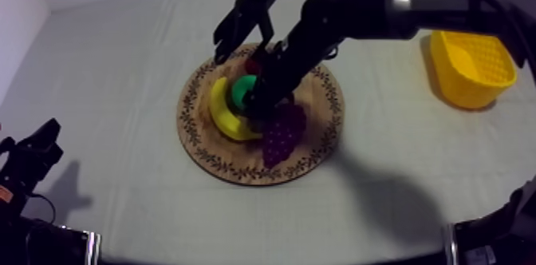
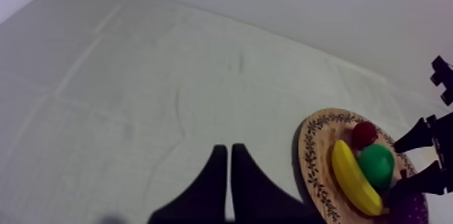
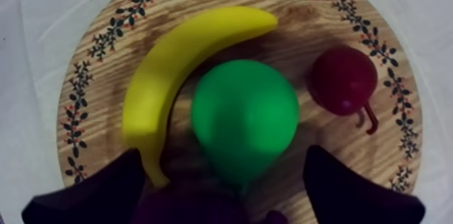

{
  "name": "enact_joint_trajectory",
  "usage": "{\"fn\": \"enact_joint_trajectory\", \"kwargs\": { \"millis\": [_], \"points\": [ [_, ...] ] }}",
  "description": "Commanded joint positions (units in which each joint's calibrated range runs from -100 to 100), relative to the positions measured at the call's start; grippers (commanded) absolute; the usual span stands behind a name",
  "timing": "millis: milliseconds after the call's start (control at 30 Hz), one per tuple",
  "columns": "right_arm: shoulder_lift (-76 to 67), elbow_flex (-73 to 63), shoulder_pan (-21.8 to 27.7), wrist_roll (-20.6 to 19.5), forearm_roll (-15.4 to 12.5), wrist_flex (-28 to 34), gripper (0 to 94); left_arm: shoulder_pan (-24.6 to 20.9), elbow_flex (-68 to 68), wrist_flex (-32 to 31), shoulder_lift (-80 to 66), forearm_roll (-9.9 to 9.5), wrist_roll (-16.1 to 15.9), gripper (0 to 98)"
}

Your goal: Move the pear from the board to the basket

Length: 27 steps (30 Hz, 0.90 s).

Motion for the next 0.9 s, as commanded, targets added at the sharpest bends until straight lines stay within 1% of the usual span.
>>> {"fn": "enact_joint_trajectory", "kwargs": {
  "millis": [0,333,567,733,867],
  "points": [
    [1.10,-0.80,-0.05,-0.23,0.34,-0.01,66.5,0.01,0.02,0.01,0.00,-0.02,-0.01,0.1],
    [5.57,-3.67,-0.11,-1.49,1.97,-1.31,66.1,0.01,0.02,0.01,0.00,-0.02,0.02,0.1],
    [7.55,-5.43,-0.17,-1.94,2.57,-1.82,64.6,0.01,0.02,0.01,0.00,-0.02,0.00,0.1],
    [8.83,-6.82,-0.13,-2.50,3.07,-2.21,61.6,0.01,0.02,0.01,0.00,-0.02,0.03,0.1],
    [9.66,-7.27,-0.09,-2.51,3.20,-2.62,56.2,0.01,0.02,0.01,0.00,-0.02,0.03,0.1]
  ]
}}
